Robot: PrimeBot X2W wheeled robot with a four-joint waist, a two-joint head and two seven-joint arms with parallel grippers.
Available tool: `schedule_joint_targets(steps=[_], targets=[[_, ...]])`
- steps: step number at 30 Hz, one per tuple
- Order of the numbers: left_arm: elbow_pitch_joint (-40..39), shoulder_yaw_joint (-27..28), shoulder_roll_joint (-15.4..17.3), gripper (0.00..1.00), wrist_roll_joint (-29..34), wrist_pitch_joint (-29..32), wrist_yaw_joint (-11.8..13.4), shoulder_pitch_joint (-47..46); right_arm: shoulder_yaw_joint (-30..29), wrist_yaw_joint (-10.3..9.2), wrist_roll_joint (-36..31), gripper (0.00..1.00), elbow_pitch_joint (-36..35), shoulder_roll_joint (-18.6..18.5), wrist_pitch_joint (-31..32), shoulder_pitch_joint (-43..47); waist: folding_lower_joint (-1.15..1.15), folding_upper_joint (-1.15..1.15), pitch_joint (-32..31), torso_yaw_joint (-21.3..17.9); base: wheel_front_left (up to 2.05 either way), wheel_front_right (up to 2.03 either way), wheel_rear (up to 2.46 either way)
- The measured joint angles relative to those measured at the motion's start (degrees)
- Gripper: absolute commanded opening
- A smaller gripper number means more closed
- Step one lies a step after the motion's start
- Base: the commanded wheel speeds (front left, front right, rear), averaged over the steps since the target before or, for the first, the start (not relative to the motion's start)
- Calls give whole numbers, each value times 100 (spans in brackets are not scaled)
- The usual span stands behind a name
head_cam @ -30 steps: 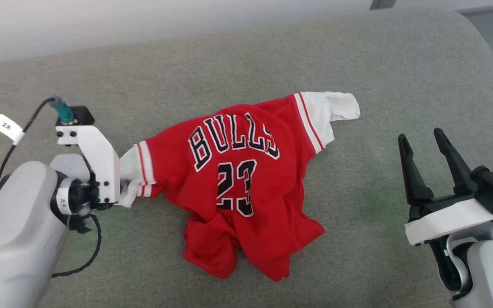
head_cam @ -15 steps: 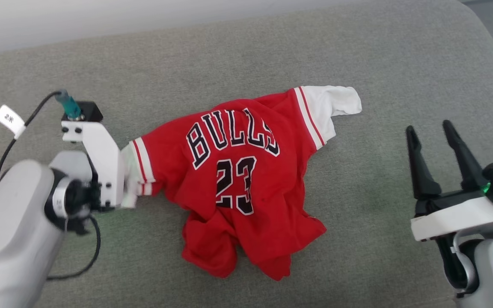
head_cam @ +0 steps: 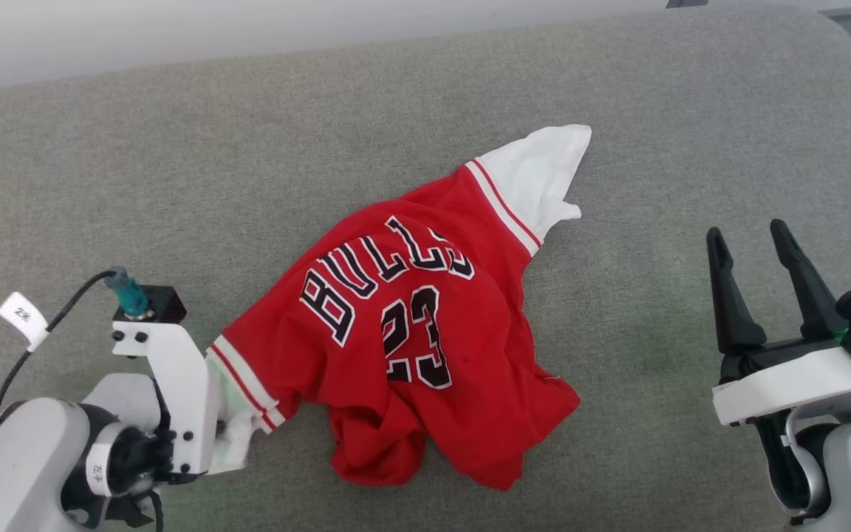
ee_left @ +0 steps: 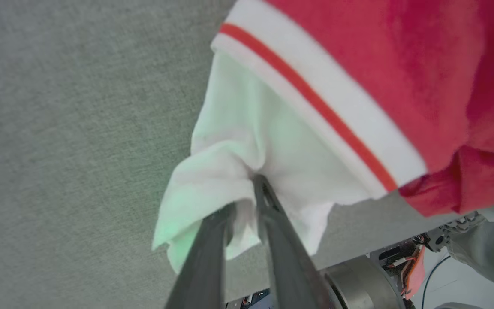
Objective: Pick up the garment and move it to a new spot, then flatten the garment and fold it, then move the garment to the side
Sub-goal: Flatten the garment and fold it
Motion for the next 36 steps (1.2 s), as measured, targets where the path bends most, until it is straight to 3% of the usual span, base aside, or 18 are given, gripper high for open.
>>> schedule_joint_targets(steps=[12,29,30,31,36], targets=[[-348,336,210,100,-158,355,132,-705,31,0,-9,100,-85,-63,89,61,0,0,-214,-77,0,0,0],[1771,13,-358,100,-65,-47,-425,-1151,315,0,-20,100,-97,242,-348,23,0,0,-65,-560,0,0,0],[1872,-1,-387,13,-89,-109,-533,-1170,333,0,-20,100,-80,250,-398,23,0,0,-54,-569,0,0,0],[1989,11,-403,0,-124,-131,-587,-1212,341,0,1,100,-64,270,-435,22,0,0,-47,-577,0,0,0],[2306,-10,-349,0,-126,-358,-982,-1435,487,0,112,100,2,293,-619,2,0,0,-19,-578,0,0,0]])
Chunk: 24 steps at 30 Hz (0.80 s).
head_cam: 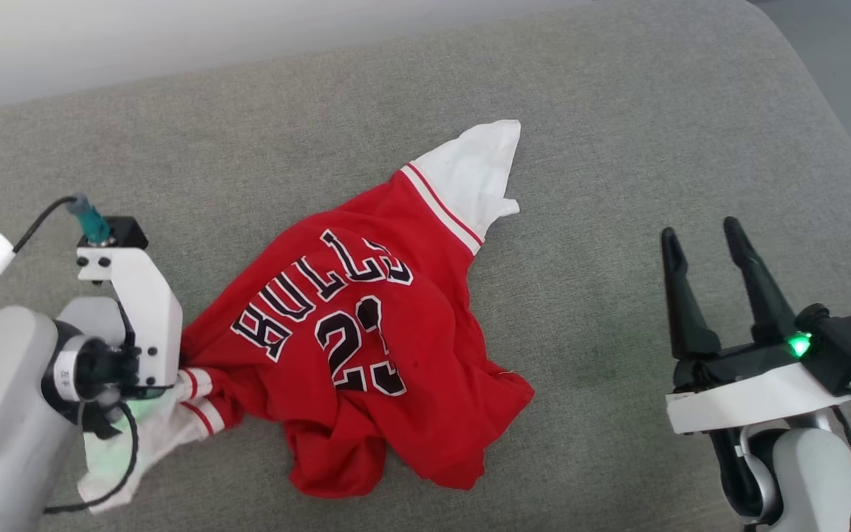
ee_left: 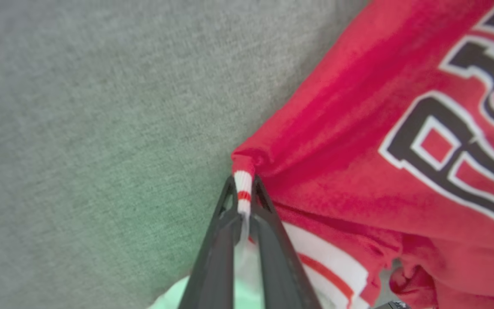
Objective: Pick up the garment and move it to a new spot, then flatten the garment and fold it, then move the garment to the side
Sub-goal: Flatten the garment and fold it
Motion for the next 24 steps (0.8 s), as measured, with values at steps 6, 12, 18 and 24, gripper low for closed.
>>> schedule_joint_targets(steps=[6,12,18,24], targets=[[193,15,147,0,204,-222,-232,-459,161,0,83,100,194,-101,-69,-60,0,0,-12,127,0,0,0],[226,64,147,0,319,-546,-472,-944,192,0,105,100,287,-132,-94,-102,0,0,-13,266,0,0,0],[151,-38,102,0,566,-1089,-893,-1301,179,0,91,100,323,-182,-112,-138,0,0,-47,369,0,0,0],[525,-279,-76,73,516,-1044,-916,-794,254,0,96,100,399,-167,-120,-121,0,0,-72,434,0,0,0]])
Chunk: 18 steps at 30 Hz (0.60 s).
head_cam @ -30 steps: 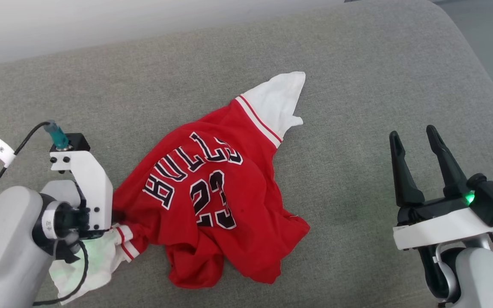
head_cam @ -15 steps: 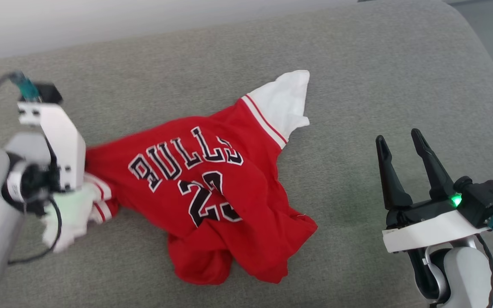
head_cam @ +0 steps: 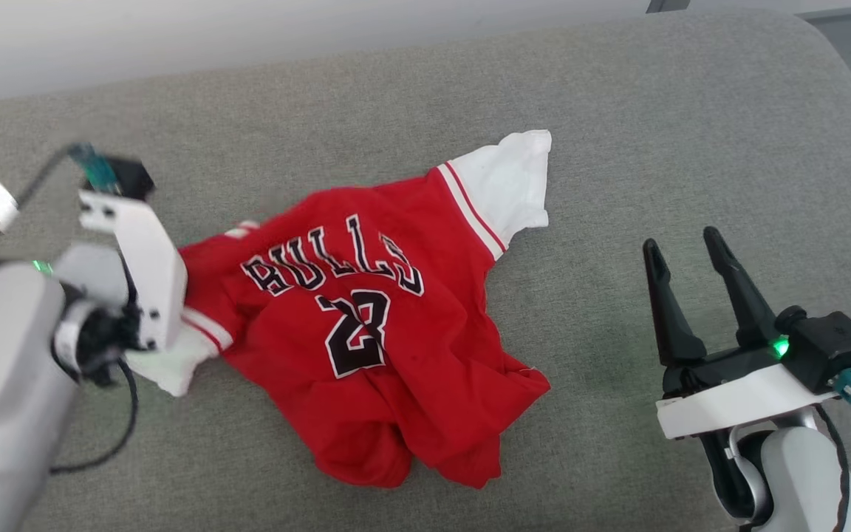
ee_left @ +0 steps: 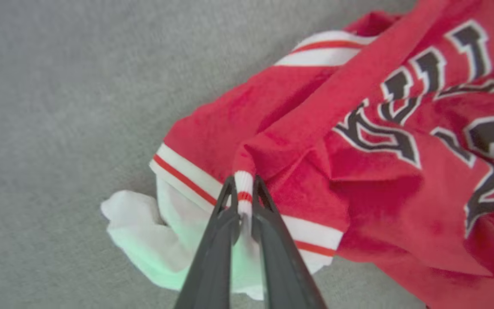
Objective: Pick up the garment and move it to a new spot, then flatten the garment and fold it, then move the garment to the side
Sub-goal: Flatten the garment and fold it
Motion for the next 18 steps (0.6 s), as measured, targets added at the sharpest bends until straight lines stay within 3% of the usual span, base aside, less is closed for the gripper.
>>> schedule_joint_targets(steps=[1,8,18], targets=[[62,-24,-30,100,-11,0,15,83,16,0,8,100,9,2,0,2,0,0,5,6,0,0,0],[187,159,-115,100,-305,53,198,193,5,0,19,100,21,-55,1,6,0,0,30,83,0,0,0],[-376,693,455,100,-620,634,910,85,-15,0,14,100,-47,-99,65,27,0,0,28,193,0,0,0]])
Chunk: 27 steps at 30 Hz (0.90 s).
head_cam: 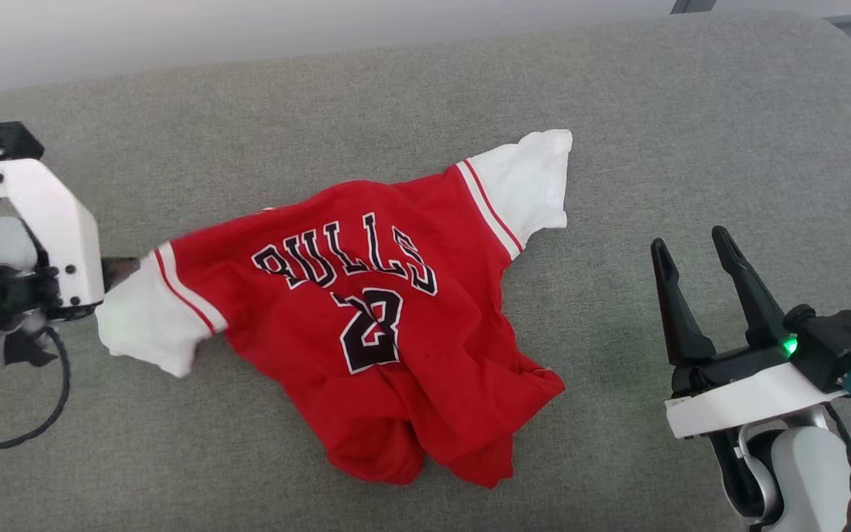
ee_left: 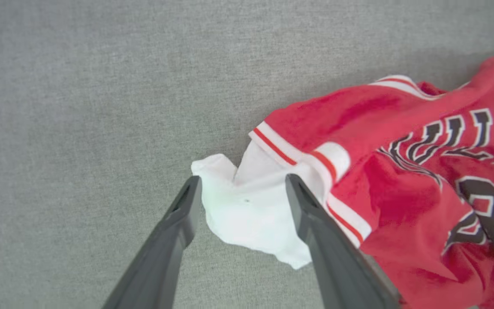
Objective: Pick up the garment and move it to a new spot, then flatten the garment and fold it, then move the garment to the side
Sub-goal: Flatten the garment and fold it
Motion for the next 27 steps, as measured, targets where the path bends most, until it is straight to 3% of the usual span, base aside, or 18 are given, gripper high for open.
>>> schedule_joint_targets(steps=[4,12,21,27], targets=[[-177,102,142,100,-124,270,261,180,13,0,1,100,-46,-15,23,-5,0,0,30,4,0,0,0],[-269,214,263,100,-65,18,444,266,-31,0,0,100,-99,-71,66,-34,0,0,115,44,0,0,0],[181,41,-36,100,-159,275,501,370,-24,0,-7,100,-138,-102,152,-71,0,0,177,54,0,0,0],[480,-19,-287,100,-141,-141,360,364,2,0,1,100,-190,-140,241,-71,0,0,234,96,0,0,0]])
